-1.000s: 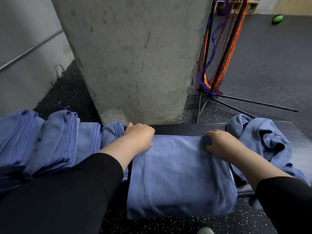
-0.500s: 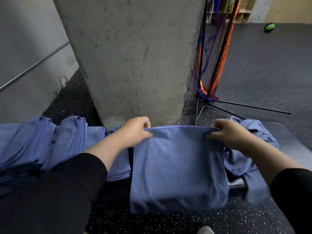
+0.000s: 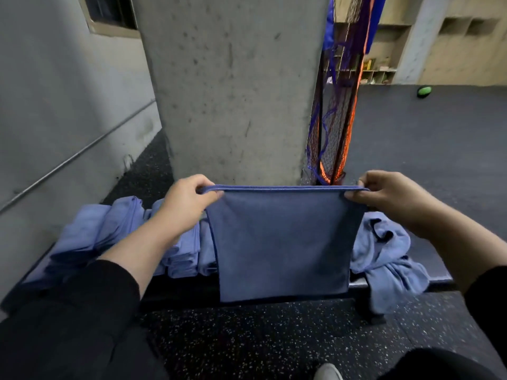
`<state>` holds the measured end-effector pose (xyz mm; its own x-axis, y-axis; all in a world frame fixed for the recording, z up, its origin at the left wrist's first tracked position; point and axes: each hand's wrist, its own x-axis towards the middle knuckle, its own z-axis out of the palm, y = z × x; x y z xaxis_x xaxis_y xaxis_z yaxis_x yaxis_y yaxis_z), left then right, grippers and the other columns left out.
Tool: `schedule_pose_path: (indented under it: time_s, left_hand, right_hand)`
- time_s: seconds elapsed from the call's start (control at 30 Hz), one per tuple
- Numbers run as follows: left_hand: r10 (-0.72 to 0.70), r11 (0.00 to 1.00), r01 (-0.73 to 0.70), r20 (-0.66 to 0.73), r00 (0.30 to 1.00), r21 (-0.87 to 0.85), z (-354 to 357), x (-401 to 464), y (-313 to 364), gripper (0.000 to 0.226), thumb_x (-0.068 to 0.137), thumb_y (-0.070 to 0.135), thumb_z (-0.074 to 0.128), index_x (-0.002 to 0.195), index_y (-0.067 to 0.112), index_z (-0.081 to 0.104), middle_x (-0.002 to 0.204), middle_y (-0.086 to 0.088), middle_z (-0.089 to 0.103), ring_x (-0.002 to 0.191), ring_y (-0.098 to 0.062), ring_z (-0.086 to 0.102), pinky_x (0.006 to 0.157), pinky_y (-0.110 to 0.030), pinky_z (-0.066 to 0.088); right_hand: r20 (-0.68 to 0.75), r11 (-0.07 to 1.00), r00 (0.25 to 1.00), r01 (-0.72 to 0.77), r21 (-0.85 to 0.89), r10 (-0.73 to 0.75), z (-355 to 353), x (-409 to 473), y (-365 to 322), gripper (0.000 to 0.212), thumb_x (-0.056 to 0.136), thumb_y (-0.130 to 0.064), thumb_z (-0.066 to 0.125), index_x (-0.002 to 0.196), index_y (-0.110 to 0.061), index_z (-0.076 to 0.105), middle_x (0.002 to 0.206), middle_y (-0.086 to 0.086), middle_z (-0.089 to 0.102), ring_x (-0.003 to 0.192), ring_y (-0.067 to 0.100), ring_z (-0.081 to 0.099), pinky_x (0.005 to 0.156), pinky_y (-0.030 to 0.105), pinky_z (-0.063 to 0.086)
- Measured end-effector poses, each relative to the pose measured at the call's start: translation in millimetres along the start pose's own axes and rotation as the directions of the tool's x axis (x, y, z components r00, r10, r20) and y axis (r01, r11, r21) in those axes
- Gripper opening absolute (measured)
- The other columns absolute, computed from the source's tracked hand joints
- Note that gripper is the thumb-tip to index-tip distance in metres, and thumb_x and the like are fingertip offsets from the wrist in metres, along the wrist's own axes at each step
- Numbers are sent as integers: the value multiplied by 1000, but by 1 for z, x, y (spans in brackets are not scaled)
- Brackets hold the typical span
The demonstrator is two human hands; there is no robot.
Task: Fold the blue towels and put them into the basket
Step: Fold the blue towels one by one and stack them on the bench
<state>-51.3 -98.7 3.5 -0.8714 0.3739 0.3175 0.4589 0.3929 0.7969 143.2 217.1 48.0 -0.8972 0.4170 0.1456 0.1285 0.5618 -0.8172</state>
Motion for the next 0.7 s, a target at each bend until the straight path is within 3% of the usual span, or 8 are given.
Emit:
schedule_pose_path:
  time_s: [0.1, 0.23, 0.37, 0.43, 0.5, 0.57, 0.7]
  left_hand:
    - [53, 987, -64, -77, 996, -149, -28, -9, 27, 11, 91, 21, 73, 82, 17, 69, 80, -8, 68, 70, -13, 54, 67, -31, 42]
    - [98, 988, -97, 3, 995, -124, -49, -16, 63, 15, 93, 13, 70, 79, 15, 67, 78, -13, 68, 67, -12, 55, 67, -28, 47]
    - [100, 977, -115, -95, 991, -179, -66, -21, 82, 13, 93, 12, 70, 81, 15, 69, 77, -5, 67, 62, -4, 56, 63, -19, 51]
    - [103, 977, -116, -81, 991, -180, -68, -23, 86, 7, 93, 12, 70, 87, 10, 71, 80, -8, 68, 67, -10, 57, 67, -24, 53]
    - [83, 968, -101, -86, 993, -228, -68, -27, 88, 6, 95, 12, 68, 90, 9, 71, 83, -11, 67, 70, -14, 58, 66, -26, 54]
    - [55, 957, -77, -84, 995, -280, -68, -31, 90, 10, 98, 10, 63, 92, 12, 70, 85, -10, 67, 69, -14, 59, 60, -22, 54]
    - [39, 957, -59, -76, 996, -286, -64, -48, 92, 19, 102, 11, 56, 91, 19, 69, 82, -3, 67, 68, -10, 61, 61, -21, 55]
  right_hand:
    - [-49, 997, 996, 72, -2, -72, -16, -16, -36, 31, 86, -20, 77, 78, -3, 52, 67, 7, 51, 69, 18, 45, 69, 35, 41]
    - [-149, 966, 971, 152, -212, -185, -31, -35, -73, 31, 88, -19, 75, 79, 1, 53, 63, 3, 49, 60, 15, 38, 52, 22, 31]
    - [-211, 966, 958, 151, -212, -196, -41, -50, -89, 33, 89, -19, 73, 82, 5, 51, 64, 5, 48, 59, 16, 36, 47, 21, 30]
    - [-213, 971, 958, 152, -186, -191, -43, -55, -93, 30, 89, -17, 73, 80, 1, 51, 65, 7, 47, 62, 17, 39, 53, 21, 38]
    - [-195, 981, 965, 152, -118, -173, -45, -59, -93, 26, 88, -15, 74, 81, -3, 52, 69, 9, 47, 69, 20, 44, 66, 34, 52]
    - [-190, 986, 969, 147, -75, -159, -47, -63, -93, 25, 88, -14, 74, 82, -4, 53, 71, 10, 47, 71, 20, 46, 74, 42, 56]
    - [-93, 988, 990, 114, 103, -105, -50, -72, -90, 22, 91, -14, 72, 83, -12, 51, 69, 2, 49, 69, 13, 49, 67, 33, 52]
